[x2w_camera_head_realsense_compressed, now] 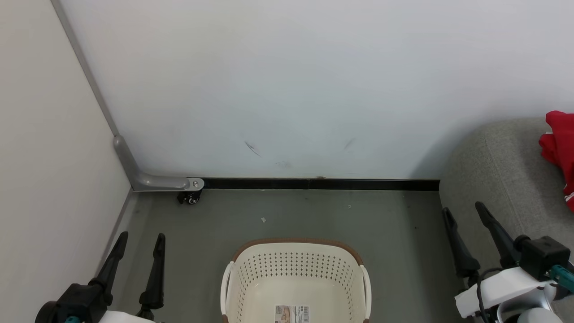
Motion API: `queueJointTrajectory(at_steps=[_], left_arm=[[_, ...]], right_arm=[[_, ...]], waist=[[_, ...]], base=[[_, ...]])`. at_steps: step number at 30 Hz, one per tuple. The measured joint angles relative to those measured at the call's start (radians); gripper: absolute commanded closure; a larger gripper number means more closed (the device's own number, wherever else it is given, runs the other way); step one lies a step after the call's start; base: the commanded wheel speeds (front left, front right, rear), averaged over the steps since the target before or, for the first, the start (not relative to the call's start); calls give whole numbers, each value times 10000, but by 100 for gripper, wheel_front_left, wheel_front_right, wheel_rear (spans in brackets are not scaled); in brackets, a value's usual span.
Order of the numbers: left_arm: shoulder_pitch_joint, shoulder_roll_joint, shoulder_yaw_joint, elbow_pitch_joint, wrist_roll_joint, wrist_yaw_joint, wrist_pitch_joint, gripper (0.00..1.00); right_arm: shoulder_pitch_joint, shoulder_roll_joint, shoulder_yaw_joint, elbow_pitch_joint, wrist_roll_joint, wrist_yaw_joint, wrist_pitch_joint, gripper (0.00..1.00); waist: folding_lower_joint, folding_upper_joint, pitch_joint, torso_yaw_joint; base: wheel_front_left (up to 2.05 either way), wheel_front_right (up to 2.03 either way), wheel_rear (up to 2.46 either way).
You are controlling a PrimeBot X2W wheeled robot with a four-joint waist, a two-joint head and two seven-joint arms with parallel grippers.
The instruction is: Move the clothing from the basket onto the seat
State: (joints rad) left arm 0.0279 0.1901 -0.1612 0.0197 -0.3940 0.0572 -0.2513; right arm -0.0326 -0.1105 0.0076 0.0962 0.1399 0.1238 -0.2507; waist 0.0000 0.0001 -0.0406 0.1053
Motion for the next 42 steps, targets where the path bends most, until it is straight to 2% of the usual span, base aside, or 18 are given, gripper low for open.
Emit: queueJointTrajectory(at_steps=[2,3,9,13,23,30,35,42], left_arm=[[0,-33,19,4,0,-77,0,0],[2,-42,15,40,0,-75,0,100],[371,-422,-186,627,-13,-75,36,100],[446,-456,-182,669,-157,-86,50,100],[444,-552,-102,765,-1087,-192,313,100],[434,-594,13,861,-1967,-261,493,100],[409,-637,174,940,-2516,-337,665,100],[398,-690,322,1001,-3204,-437,830,100]], right_arm=[[102,0,0,-8,-2,0,0,0],[113,8,10,21,-2,-2,2,100],[580,291,132,621,2,-6,40,100],[656,326,105,723,151,-6,42,100],[589,359,-205,924,1072,-6,345,100],[442,376,-326,1080,2132,-6,614,100],[442,395,-336,1087,2964,-6,874,100],[440,414,-435,1114,3745,-6,1104,100]], waist=[[0,0,-19,-19],[1,0,-30,-28],[0,0,-31,-29],[0,0,-29,-30],[0,0,-16,-43],[1,0,-2,-83],[18,0,14,-145],[63,0,27,-238]], base=[[0,0,0],[0,0,0],[0,0,0],[0,0,0],[0,0,0],[0,0,0],[0,0,0],[0,0,0]])
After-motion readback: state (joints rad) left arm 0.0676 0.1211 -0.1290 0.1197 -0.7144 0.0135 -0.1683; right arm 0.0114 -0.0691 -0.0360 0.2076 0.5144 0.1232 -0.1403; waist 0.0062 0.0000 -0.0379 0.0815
